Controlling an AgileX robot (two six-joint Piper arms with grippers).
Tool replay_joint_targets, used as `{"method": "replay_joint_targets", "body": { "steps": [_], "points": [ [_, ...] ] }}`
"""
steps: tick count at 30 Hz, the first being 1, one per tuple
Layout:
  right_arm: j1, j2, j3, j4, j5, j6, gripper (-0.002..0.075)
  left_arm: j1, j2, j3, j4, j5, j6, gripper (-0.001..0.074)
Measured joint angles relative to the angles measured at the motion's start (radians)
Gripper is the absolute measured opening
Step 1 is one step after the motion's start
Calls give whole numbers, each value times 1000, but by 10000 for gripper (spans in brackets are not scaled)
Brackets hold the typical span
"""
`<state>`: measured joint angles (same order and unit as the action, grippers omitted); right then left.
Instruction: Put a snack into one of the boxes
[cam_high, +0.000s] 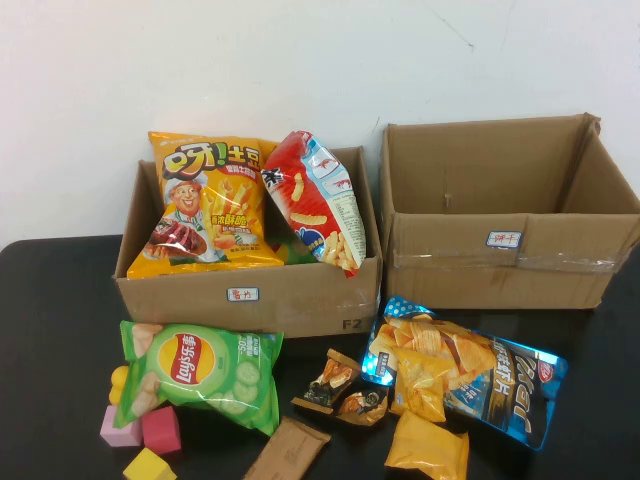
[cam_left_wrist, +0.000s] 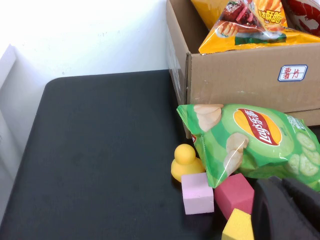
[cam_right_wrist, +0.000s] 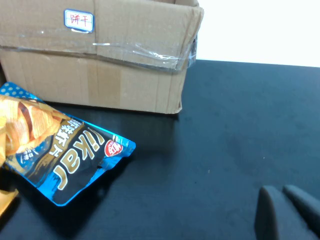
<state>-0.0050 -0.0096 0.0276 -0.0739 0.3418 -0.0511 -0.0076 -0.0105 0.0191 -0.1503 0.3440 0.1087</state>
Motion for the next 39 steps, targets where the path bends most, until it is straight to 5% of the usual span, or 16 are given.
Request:
{"method": "replay_joint_targets", "body": {
  "steps": [34,39],
  "points": [
    [0,0,0,0,0,0,-1,0,0,0,0,-2,0,-1],
    [0,0,0,2,-33,0,-1,0,0,7,-5,-115,0,-1]
  ]
}}
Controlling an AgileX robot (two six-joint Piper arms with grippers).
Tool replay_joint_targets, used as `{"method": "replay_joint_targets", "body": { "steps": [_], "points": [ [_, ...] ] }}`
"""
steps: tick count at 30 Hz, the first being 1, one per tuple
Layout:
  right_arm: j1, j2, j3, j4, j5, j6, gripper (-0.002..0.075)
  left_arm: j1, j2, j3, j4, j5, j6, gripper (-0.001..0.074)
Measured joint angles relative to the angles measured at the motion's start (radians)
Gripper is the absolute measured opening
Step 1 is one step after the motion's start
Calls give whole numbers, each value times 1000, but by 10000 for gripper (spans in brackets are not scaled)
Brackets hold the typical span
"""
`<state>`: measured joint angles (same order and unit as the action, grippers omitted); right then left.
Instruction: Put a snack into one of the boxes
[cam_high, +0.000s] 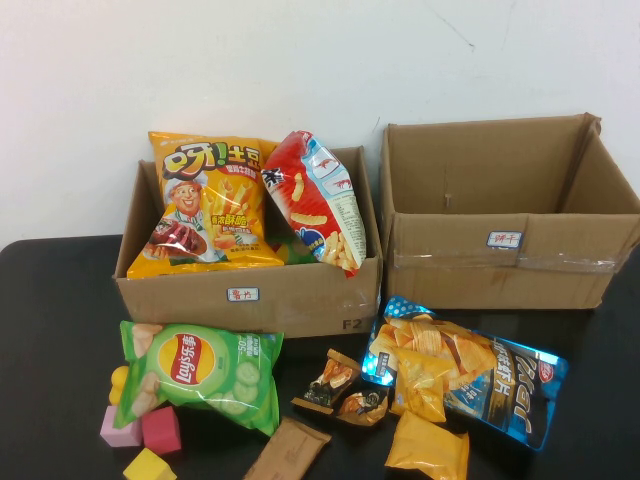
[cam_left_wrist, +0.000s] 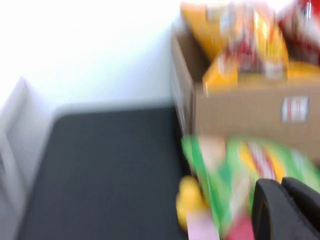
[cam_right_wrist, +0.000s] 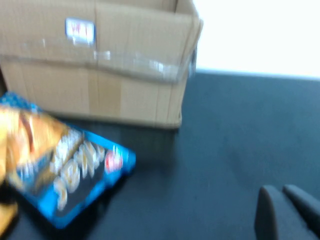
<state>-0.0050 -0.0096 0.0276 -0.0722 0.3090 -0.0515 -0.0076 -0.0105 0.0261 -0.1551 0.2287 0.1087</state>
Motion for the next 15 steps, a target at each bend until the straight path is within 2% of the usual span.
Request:
{"method": "replay_joint_targets", "body": {
  "steps": [5,12,15],
  "points": [
    [0,0,1,0,-229,-2,-1,0,0,0,-2,-281,-2,-1],
    [0,0,1,0,-765,2,-1,0,0,0,-6,-631,-4,-1],
    [0,0,1,0,-938,2,-1,0,0,0,-8,-748,-8,-1]
  ]
}}
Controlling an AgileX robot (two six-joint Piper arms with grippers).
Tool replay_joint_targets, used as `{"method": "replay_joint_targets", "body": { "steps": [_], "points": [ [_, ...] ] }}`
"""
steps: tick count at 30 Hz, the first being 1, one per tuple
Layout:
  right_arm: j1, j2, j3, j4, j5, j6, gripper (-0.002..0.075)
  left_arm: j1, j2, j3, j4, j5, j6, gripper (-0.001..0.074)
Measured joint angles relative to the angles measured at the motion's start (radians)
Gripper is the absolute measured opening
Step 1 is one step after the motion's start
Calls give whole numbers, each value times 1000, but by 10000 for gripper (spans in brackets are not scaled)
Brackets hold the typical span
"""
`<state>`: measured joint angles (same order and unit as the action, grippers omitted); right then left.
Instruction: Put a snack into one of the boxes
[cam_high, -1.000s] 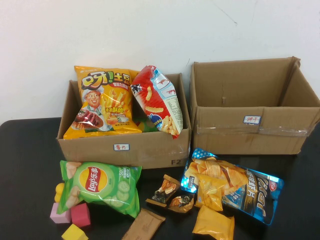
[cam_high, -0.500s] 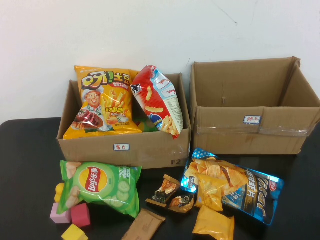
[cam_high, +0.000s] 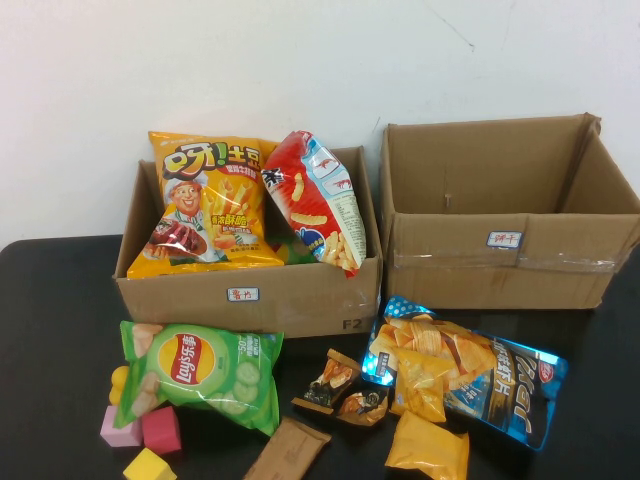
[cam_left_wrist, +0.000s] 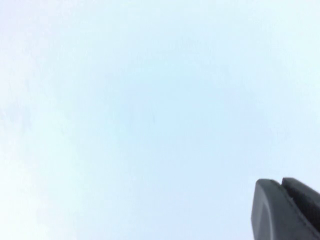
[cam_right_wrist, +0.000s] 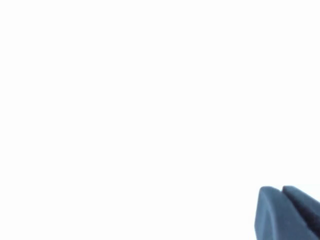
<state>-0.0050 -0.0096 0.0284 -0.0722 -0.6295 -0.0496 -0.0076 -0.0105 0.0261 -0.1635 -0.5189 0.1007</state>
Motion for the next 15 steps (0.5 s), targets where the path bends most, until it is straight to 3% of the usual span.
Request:
{"method": "replay_joint_targets", "body": {
  "steps": [5,9,12,15],
  "points": [
    [0,-2,0,2,-154,22,-1,0,-2,0,0,-175,-116,-1],
    [0,-6,-8,7,-165,50,-1,0,-2,0,9,-186,-229,-1],
    [0,-6,-72,7,-77,50,-1,0,-4,-36,44,-40,-251,-1],
    [0,-6,-189,8,121,65,-1,0,-4,-150,99,257,-257,-1]
  ]
}}
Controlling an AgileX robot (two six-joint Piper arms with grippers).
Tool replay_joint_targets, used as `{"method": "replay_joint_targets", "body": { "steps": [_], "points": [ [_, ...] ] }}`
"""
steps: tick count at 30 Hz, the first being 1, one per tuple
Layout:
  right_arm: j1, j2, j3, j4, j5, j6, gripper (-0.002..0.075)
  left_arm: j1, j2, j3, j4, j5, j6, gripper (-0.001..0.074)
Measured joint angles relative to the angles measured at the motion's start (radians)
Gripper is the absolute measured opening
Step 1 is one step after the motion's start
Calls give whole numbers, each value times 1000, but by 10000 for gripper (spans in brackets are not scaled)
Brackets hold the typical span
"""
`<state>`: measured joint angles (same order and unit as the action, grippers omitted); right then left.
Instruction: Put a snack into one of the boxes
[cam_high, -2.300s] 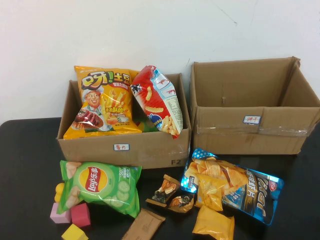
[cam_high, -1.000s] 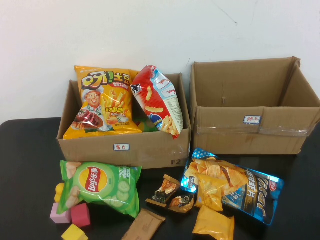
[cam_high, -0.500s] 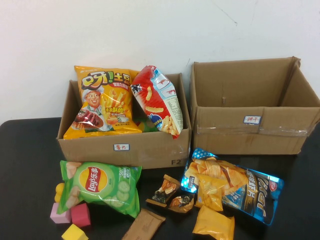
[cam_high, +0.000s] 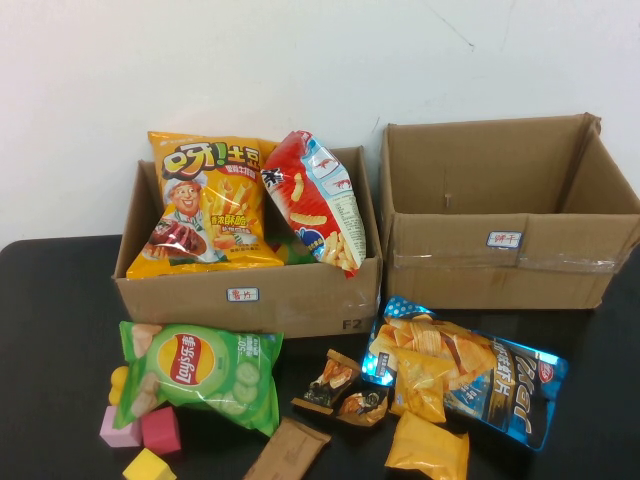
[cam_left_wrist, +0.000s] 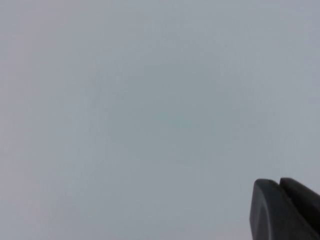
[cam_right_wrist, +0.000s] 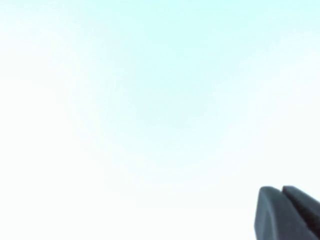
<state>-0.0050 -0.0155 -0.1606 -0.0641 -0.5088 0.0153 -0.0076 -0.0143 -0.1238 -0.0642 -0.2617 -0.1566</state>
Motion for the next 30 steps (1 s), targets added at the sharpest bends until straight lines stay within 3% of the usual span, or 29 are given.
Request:
{"method": "replay_joint_targets", "body": {
  "steps": [5,10,18,30],
  "points": [
    [0,31,-175,-1,333,7,-1,0,86,-236,64,501,6,-1],
    [0,154,-267,-5,613,9,-1,0,272,-391,51,879,87,-1],
    [0,374,-277,22,894,9,-1,-10,458,-424,34,950,126,-1],
    [0,593,-250,30,1034,-23,-1,-10,743,-426,-185,1022,196,-1]
  ]
}}
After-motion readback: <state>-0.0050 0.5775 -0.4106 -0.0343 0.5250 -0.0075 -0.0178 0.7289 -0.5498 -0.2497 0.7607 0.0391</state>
